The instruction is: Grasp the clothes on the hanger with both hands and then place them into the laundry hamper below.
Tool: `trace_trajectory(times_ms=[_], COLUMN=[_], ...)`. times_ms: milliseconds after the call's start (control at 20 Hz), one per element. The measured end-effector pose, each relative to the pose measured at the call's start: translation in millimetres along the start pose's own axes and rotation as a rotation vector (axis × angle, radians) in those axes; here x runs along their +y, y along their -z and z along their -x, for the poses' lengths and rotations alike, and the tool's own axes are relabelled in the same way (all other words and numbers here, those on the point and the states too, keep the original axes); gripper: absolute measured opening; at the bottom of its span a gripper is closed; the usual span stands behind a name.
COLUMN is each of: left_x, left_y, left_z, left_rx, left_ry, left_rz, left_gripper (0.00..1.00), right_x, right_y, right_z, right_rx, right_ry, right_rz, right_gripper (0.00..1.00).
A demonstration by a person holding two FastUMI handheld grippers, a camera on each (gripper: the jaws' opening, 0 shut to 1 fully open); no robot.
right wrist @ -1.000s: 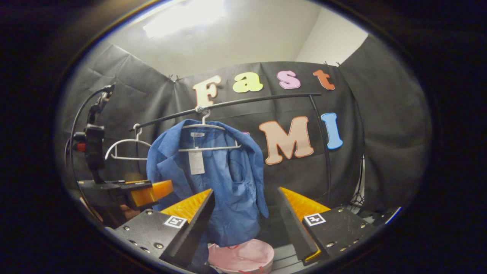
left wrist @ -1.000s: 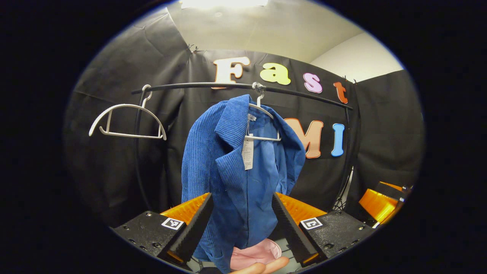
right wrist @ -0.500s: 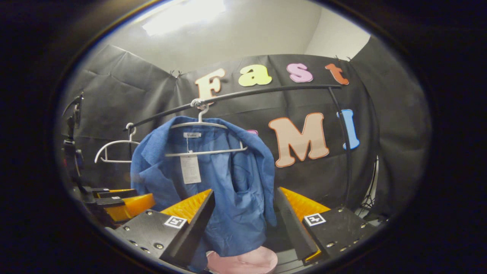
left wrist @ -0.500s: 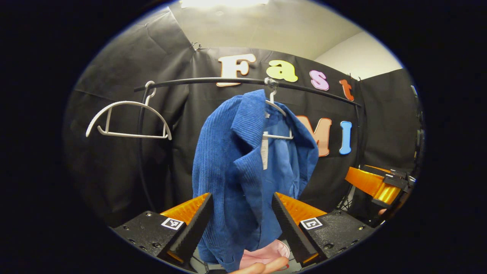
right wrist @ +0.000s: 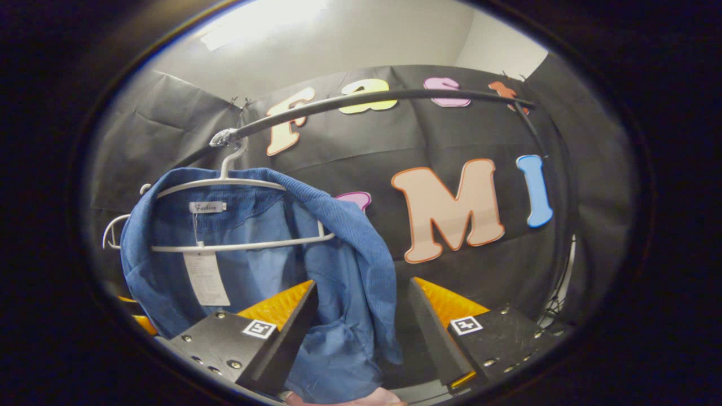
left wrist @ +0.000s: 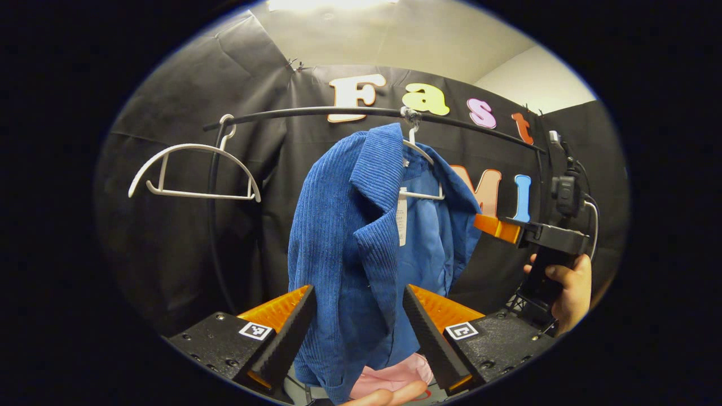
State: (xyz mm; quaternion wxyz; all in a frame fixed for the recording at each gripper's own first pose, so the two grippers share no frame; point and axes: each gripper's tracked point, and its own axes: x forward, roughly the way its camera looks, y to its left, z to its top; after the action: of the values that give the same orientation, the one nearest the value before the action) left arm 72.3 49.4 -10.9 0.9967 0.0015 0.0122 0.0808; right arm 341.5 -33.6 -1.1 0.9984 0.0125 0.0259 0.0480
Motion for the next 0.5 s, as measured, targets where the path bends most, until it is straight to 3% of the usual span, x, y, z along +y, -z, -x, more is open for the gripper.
trace_trajectory(times_ms=[150,200,250,450,500], left_x=[-6.1,-7.4,-7.3,1.9,1.2], left_y=[-0.4,1.3,1.1,-5.2,-7.5], left_z=[-3.4,-4.8,-7.0,-15.4,-18.7], left_rx=[-0.002,0.003,0.004,-0.009,-0.018], left_ry=[-0.009,-0.015,-0.022,-0.079,-0.092], left_rz=[-0.003,-0.006,-0.011,-0.017,-0.01], left_gripper=[0.92,0.95,0.95,0.93,0.92], right_x=[-2.8,-2.7,-2.6,-4.9,-5.3], right_y=[2.4,3.9,2.6,5.0,6.3], right_z=[-32.0,-38.9,-44.2,-56.4,-59.3], right_rx=[0.04,0.05,0.05,0.045,0.045], right_ry=[-0.026,-0.029,-0.033,-0.026,-0.031], right_rz=[0.016,0.031,0.042,0.021,0.006], right_gripper=[0.93,0.96,0.94,0.99,0.94])
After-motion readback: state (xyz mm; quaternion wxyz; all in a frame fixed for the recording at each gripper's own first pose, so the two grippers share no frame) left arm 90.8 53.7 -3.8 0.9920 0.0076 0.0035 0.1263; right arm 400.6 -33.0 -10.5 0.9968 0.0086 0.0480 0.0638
